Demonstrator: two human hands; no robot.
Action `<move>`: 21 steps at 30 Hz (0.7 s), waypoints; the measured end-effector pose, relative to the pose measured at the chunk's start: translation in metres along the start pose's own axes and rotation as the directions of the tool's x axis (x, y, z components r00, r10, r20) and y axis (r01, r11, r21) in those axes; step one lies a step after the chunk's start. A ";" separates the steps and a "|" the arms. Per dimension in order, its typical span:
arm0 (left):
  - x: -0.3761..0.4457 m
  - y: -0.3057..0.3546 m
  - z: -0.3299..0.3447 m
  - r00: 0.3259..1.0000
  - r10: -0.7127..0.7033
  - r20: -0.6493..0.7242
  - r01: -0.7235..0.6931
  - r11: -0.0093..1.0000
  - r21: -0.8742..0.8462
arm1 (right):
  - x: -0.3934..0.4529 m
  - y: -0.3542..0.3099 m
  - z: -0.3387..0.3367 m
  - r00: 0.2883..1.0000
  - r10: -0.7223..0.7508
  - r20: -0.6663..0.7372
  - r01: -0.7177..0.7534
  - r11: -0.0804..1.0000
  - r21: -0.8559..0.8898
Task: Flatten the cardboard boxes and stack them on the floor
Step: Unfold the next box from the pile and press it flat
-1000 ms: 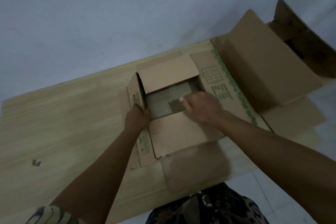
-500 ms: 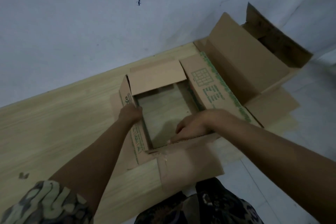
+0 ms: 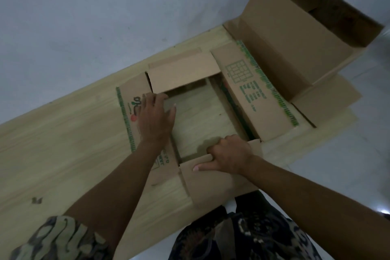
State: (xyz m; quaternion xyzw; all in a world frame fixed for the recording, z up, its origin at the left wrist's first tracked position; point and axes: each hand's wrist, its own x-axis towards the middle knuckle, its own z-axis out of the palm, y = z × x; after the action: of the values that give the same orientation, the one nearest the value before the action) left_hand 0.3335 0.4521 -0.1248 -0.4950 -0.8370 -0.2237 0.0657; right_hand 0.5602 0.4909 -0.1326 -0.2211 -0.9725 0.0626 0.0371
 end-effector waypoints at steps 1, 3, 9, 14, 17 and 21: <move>0.004 0.002 0.001 0.997 0.070 -0.015 -0.071 0.997 -0.039 | 0.001 0.001 0.000 1.000 0.017 -0.023 -0.018 1.000 -0.016; 0.019 0.007 0.006 0.983 0.180 0.028 -0.179 0.984 -0.022 | 0.002 0.004 0.003 0.999 0.050 -0.010 -0.050 0.999 0.019; 0.089 0.009 0.014 0.944 0.314 0.103 -0.324 0.940 0.105 | 0.004 0.003 0.000 0.995 0.013 0.104 -0.018 0.998 0.055; 0.123 0.012 0.010 0.929 0.368 -0.044 -0.360 0.924 0.131 | 0.003 0.007 0.007 0.993 0.108 0.052 -0.108 0.994 0.001; 0.151 0.018 0.005 0.935 0.336 -0.117 -0.316 0.935 0.163 | 0.008 0.010 0.012 0.995 0.101 0.008 -0.101 0.995 0.012; 0.180 0.013 0.021 0.961 0.238 -0.143 -0.206 0.956 0.208 | 0.012 0.012 0.006 0.996 0.048 0.076 -0.052 0.997 0.049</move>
State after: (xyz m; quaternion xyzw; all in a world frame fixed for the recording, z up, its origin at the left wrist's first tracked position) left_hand 0.2570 0.6106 -0.0792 -0.5572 -0.7851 -0.1737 0.2074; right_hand 0.5542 0.5065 -0.1397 -0.2419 -0.9655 0.0963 0.0046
